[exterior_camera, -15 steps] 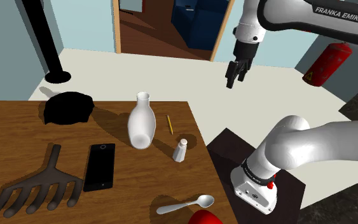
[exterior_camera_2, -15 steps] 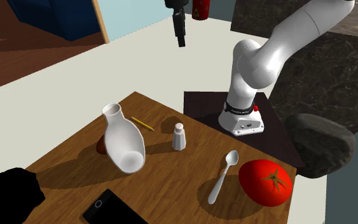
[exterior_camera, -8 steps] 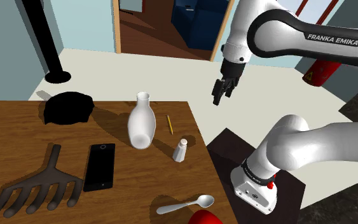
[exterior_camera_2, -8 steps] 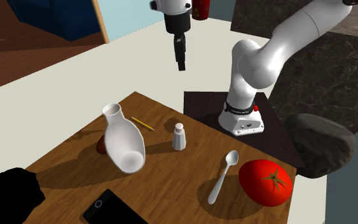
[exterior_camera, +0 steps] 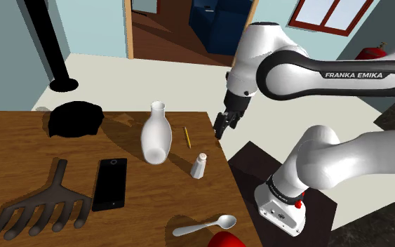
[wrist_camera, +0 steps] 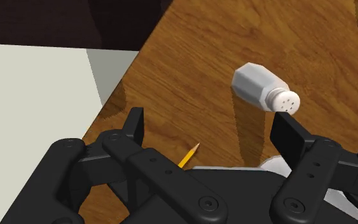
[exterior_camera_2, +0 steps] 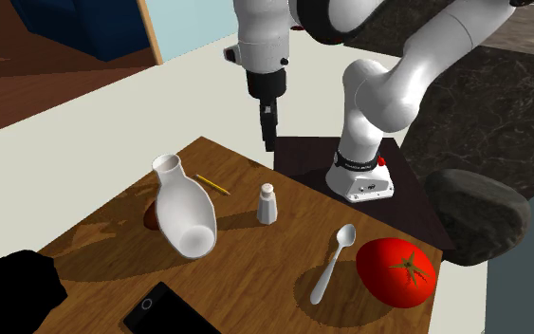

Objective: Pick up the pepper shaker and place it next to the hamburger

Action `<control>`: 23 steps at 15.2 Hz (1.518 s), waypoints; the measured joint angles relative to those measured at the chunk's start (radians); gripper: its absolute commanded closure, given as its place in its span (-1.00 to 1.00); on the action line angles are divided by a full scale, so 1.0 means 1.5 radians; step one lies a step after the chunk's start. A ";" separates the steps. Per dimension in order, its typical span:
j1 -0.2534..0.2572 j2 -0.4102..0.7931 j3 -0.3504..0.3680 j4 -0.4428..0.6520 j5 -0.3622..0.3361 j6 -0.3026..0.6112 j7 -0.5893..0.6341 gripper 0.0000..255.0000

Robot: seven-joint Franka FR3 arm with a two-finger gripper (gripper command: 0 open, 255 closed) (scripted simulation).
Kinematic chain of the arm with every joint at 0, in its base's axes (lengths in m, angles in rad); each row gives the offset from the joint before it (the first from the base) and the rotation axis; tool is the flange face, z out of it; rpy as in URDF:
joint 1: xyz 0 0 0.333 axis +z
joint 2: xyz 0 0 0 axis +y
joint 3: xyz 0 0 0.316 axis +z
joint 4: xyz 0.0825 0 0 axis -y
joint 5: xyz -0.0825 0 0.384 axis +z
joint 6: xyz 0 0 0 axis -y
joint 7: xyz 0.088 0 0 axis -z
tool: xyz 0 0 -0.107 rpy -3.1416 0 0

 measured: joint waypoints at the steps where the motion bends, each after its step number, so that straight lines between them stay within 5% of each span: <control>1: 0.007 0.005 0.010 -0.007 0.011 0.018 0.007 -1.00; 9: 0.064 0.102 0.104 -0.042 0.098 0.197 0.064 -1.00; 16: 0.070 0.154 0.127 -0.071 0.118 0.280 0.062 -1.00; 22: 0.070 0.159 0.129 -0.073 0.120 0.288 0.062 -1.00; 23: 0.070 0.159 0.129 -0.073 0.120 0.288 0.062 1.00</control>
